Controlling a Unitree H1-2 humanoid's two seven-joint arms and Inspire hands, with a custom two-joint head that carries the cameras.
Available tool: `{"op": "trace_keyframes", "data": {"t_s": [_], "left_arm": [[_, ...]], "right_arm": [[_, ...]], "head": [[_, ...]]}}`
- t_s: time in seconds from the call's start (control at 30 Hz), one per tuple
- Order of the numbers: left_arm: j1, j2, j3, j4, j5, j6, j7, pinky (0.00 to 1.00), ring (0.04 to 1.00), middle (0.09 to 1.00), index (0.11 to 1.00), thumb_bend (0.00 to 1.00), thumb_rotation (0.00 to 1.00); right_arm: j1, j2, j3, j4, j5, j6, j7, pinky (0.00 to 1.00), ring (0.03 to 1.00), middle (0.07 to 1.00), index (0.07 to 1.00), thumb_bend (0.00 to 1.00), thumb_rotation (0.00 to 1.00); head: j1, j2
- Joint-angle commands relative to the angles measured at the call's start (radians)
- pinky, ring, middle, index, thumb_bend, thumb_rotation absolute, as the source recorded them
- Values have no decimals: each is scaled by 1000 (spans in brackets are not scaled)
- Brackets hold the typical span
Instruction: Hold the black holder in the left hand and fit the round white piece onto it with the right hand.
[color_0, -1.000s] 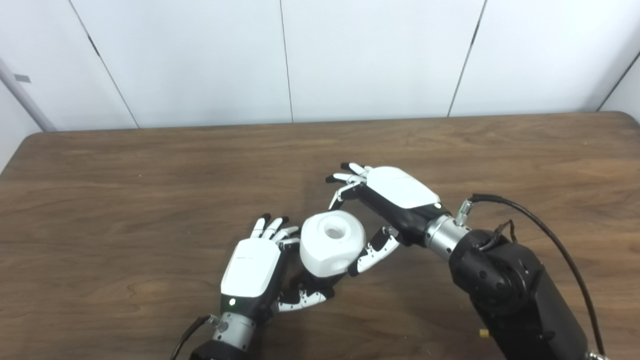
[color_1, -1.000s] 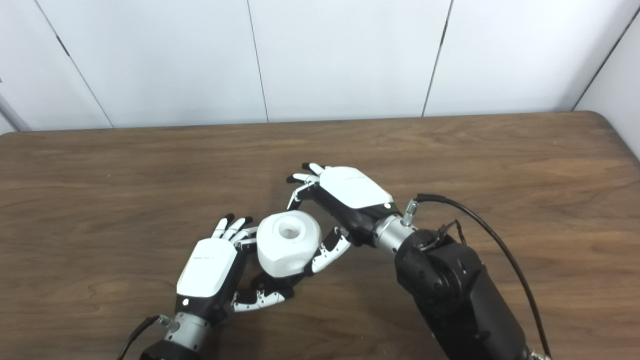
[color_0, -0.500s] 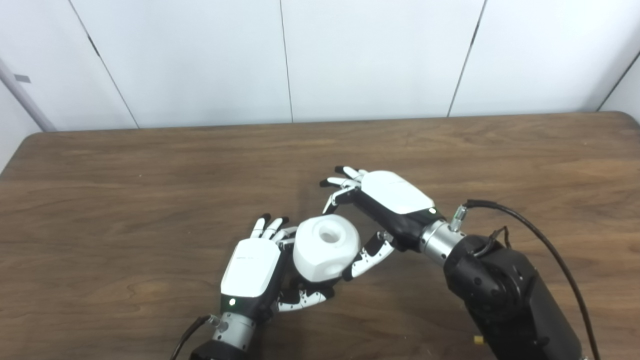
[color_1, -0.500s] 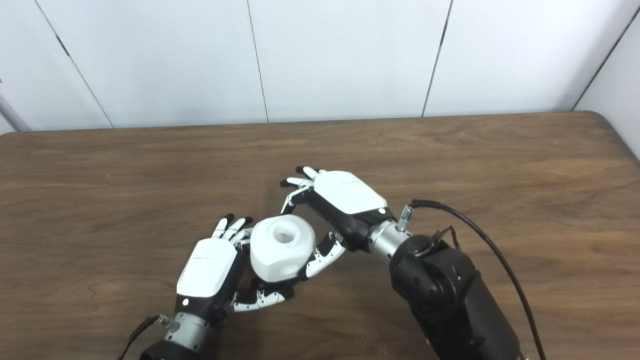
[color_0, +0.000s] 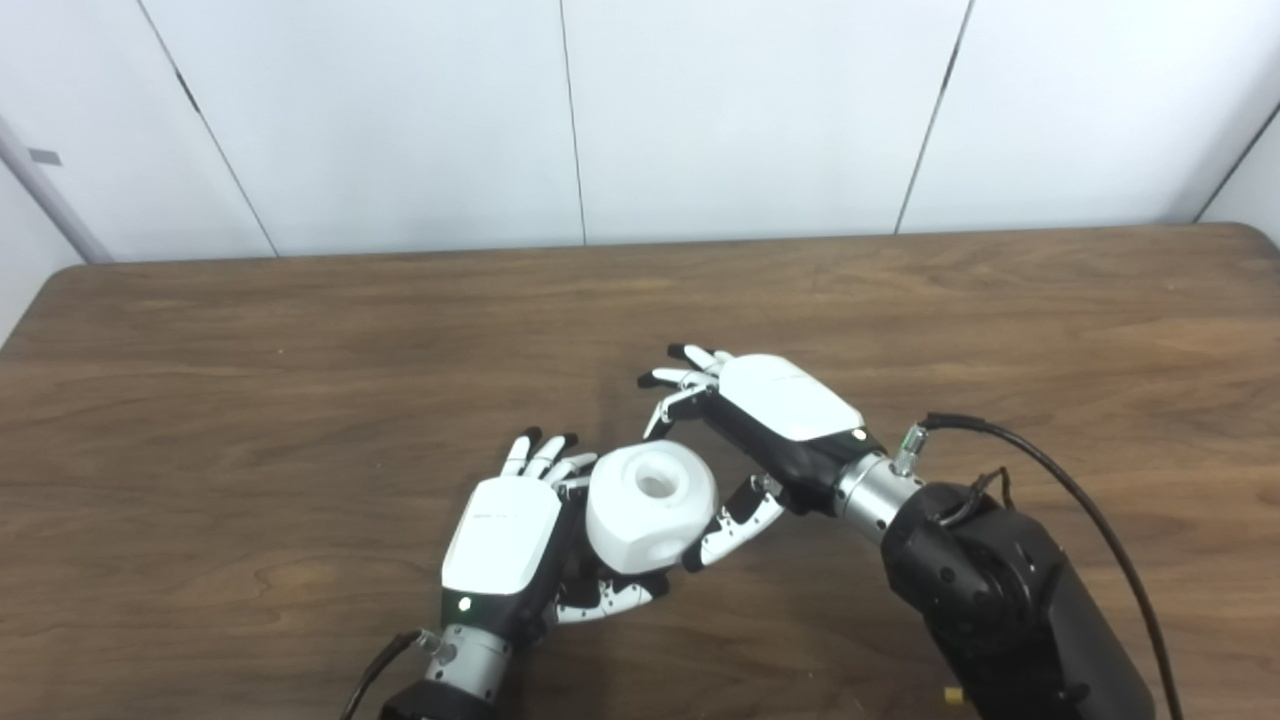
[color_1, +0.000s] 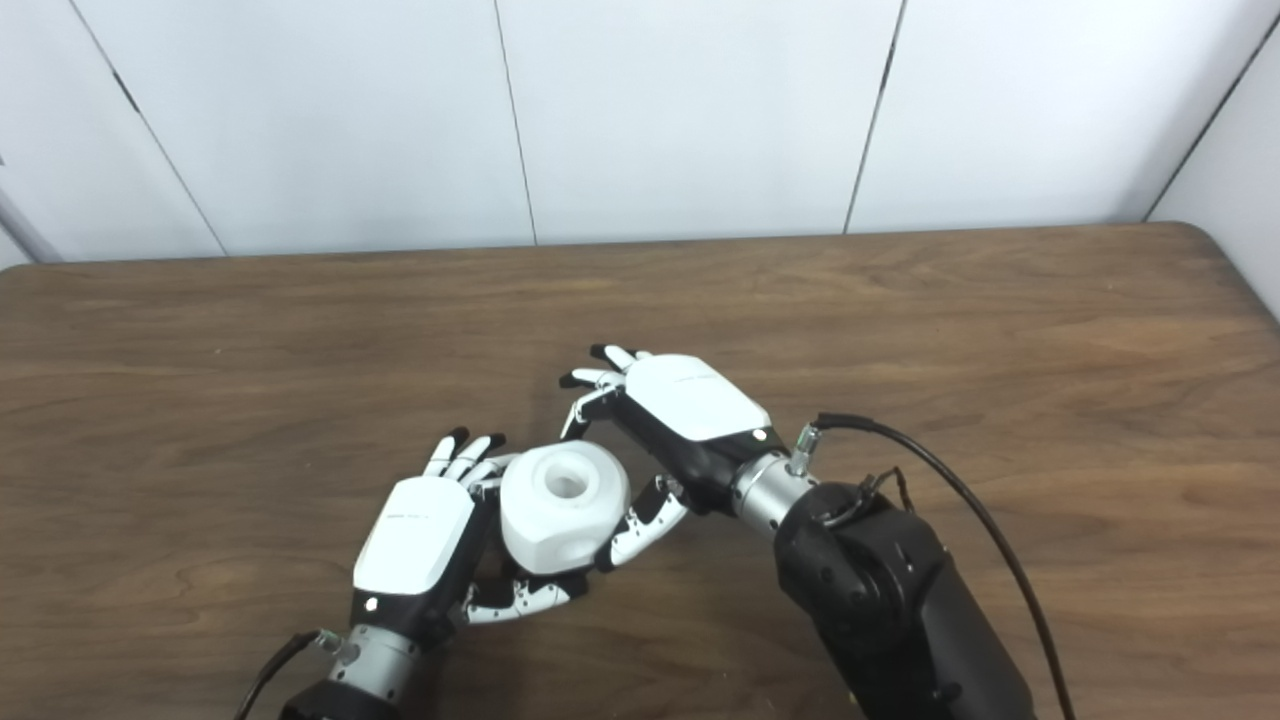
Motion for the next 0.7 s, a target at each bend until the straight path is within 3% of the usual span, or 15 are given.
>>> {"op": "trace_keyframes", "data": {"t_s": [0.0, 0.23, 0.27, 0.33, 0.67], "left_arm": [[0, 9, -15, 12, 24, -4, -28, 1000, 918, 807, 485, 524, 54], [0, 9, -15, 13, 21, -7, -25, 1000, 916, 806, 485, 524, 54], [0, 8, -15, 14, 20, -8, -24, 1000, 915, 806, 485, 524, 54], [-1, 8, -16, 14, 23, -7, -26, 1000, 915, 806, 485, 524, 54], [-2, 8, -16, 19, 22, -7, -24, 1000, 918, 806, 485, 524, 54]], "right_arm": [[-21, 1, -7, -14, 1, -26, -19, 1000, 1000, 904, 487, 513, 141], [-22, -3, -6, -27, -25, -10, 9, 1000, 1000, 914, 494, 520, 157], [-23, -4, -6, -28, -28, -8, 14, 1000, 1000, 917, 588, 693, 251], [-24, -4, -7, -29, -33, -5, 21, 1000, 1000, 924, 665, 830, 346], [-16, -2, -25, -23, -47, -4, 29, 1000, 1000, 950, 800, 994, 476]], "head": [[-1, -1], [-3, -3], [-3, -3], [-4, -2], [-3, -5]]}}
